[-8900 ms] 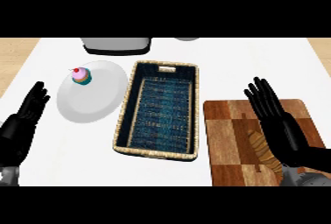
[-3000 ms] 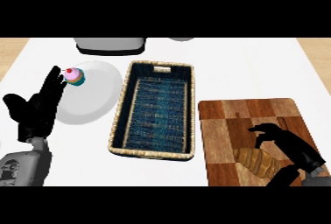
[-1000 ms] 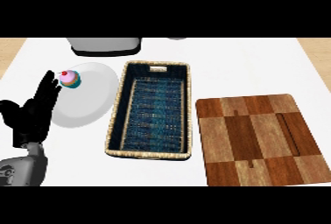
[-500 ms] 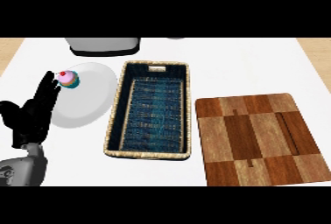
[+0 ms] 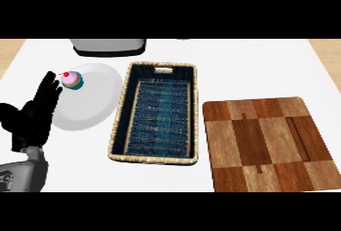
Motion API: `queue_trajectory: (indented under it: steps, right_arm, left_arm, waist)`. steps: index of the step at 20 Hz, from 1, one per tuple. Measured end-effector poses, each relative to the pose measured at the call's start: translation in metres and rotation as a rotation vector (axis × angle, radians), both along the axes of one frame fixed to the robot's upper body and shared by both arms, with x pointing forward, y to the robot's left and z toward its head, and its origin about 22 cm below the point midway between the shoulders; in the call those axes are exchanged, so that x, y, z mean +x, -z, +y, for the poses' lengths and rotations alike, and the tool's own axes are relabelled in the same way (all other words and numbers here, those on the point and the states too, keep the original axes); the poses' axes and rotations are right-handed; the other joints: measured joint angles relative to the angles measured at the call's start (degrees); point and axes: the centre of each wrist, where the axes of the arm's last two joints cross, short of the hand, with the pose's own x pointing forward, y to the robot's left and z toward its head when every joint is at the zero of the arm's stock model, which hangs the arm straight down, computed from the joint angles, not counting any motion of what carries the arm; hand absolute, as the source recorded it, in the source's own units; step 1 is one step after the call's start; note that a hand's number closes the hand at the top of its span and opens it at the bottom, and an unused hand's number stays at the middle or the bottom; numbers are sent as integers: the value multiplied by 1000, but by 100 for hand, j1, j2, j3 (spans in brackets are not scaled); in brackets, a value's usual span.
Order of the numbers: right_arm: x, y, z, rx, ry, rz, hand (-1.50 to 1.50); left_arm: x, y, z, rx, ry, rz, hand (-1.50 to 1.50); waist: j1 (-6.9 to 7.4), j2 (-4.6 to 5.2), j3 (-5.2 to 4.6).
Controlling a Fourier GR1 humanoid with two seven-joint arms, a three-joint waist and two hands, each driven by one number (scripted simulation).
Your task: Pick the croissant from the cutting board and place it in the basket
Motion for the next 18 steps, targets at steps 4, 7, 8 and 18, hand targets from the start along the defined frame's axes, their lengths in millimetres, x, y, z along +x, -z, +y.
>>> queue_trajectory:
  steps: [4, 7, 8, 18]
  right_arm:
    - [9, -1, 1, -44, 39, -21, 150]
    - [24, -3, 2, -63, 89, -33, 150]
    - [27, -4, 2, -70, 104, -47, 150]
    - [41, -10, 2, -121, 169, -133, 150]
  left_arm:
    - [0, 0, 1, 0, 1, 4, 0]
    - [1, -2, -2, 0, 11, -3, 0]
    - [1, -1, -3, 0, 16, -2, 0]
    - [8, -6, -13, -7, 59, -14, 0]
  waist:
    - [45, 24, 3]
    - [107, 35, 9]
    - [128, 42, 10]
    - [327, 107, 24]
